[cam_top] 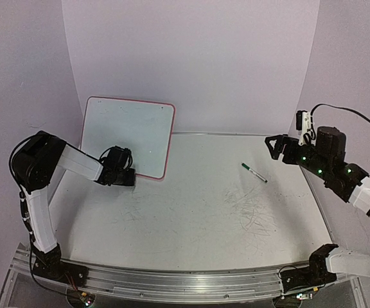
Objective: Write a sentence on the whiteboard
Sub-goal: Move the whiteboard stand to the center of the board.
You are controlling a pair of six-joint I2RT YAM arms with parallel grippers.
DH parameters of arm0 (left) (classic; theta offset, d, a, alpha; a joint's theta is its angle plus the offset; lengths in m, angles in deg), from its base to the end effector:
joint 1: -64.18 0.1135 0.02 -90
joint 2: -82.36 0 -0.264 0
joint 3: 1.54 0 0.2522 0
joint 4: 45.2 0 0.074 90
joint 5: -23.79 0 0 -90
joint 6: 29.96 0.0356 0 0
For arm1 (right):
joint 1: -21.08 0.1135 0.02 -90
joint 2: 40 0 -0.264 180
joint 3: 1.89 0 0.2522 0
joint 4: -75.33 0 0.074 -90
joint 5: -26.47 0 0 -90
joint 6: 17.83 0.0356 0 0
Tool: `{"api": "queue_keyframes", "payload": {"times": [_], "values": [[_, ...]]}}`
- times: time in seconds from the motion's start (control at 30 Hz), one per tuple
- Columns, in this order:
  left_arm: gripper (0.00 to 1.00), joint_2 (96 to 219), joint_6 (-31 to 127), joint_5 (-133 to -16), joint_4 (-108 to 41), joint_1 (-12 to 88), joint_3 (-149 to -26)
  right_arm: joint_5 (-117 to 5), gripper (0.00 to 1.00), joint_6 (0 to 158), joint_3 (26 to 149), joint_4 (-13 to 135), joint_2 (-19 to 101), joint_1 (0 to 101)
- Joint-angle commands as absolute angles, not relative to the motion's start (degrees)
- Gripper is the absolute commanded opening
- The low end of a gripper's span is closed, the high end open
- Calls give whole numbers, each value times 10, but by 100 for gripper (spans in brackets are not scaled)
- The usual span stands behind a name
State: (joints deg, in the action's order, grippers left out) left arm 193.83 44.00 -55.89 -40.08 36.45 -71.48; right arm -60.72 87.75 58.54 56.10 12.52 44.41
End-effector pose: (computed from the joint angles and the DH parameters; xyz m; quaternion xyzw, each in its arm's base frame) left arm 0.3396 -0.1713 0.1127 0.0612 0.9241 -0.0596 0.3725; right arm 0.1982 0.0874 0.3362 -0.0678 0.7703 0.2290 0.5912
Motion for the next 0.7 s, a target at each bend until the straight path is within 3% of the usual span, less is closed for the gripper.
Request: {"api": "queue_keyframes", "payload": {"times": [0.0, 0.67], "values": [[10, 1936, 415, -579, -406, 319, -716, -592, 98, 888, 590, 592, 143, 444], [8, 1977, 221, -510, -394, 69, -769, -543, 98, 974, 549, 610, 260, 484]]}}
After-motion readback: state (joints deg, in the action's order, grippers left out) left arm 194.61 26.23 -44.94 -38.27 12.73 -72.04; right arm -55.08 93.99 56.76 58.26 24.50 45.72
